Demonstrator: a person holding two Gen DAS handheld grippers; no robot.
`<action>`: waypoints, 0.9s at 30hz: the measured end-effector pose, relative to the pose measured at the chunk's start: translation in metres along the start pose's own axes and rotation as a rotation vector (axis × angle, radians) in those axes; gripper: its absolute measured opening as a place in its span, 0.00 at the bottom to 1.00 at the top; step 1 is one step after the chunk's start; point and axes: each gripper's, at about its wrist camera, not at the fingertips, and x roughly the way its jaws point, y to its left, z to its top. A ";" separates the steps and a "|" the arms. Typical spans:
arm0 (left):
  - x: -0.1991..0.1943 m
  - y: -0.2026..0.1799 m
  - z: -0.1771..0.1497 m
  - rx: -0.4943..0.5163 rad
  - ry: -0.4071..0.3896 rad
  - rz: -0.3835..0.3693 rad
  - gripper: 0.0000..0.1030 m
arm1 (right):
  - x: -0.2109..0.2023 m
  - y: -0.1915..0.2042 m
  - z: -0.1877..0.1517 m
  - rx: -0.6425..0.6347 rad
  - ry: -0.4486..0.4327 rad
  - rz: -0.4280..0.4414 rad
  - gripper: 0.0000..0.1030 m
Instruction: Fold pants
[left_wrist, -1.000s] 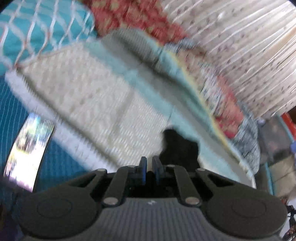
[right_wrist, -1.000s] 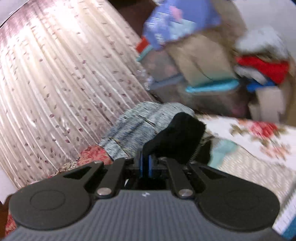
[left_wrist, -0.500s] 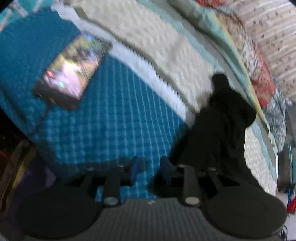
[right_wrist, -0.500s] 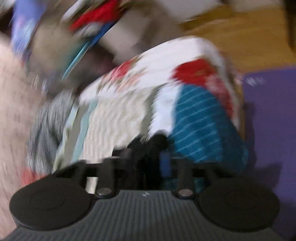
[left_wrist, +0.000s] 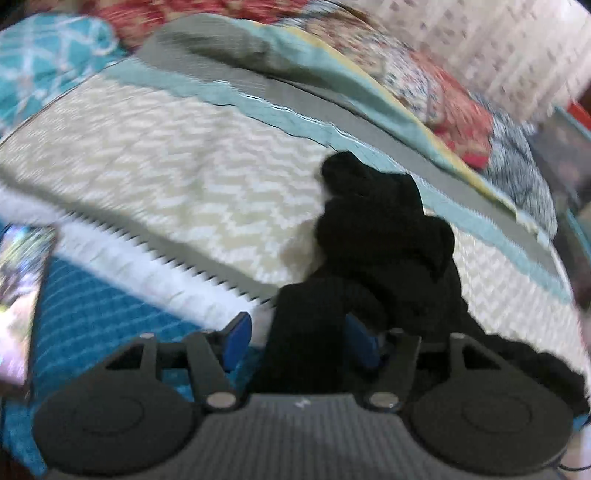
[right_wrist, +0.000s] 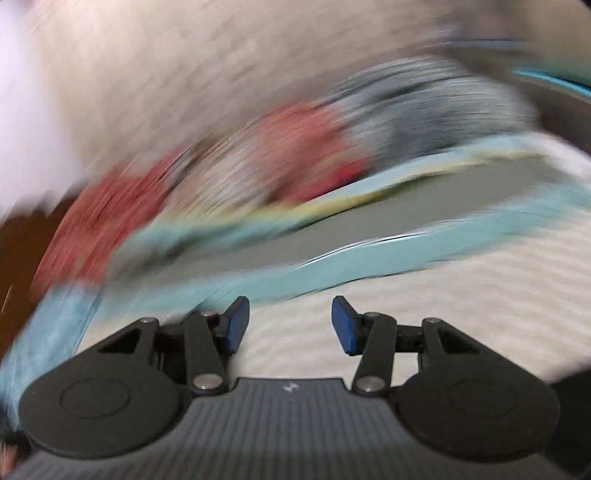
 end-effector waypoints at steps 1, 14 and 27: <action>0.007 -0.003 0.001 0.022 0.006 0.003 0.56 | 0.024 0.022 0.004 -0.048 0.044 0.045 0.54; 0.031 -0.010 0.009 0.226 0.009 -0.007 0.74 | 0.304 0.170 -0.057 -0.237 0.553 0.053 0.52; 0.041 -0.011 0.031 0.202 0.006 -0.130 0.88 | 0.031 -0.091 0.020 0.489 -0.425 -0.023 0.16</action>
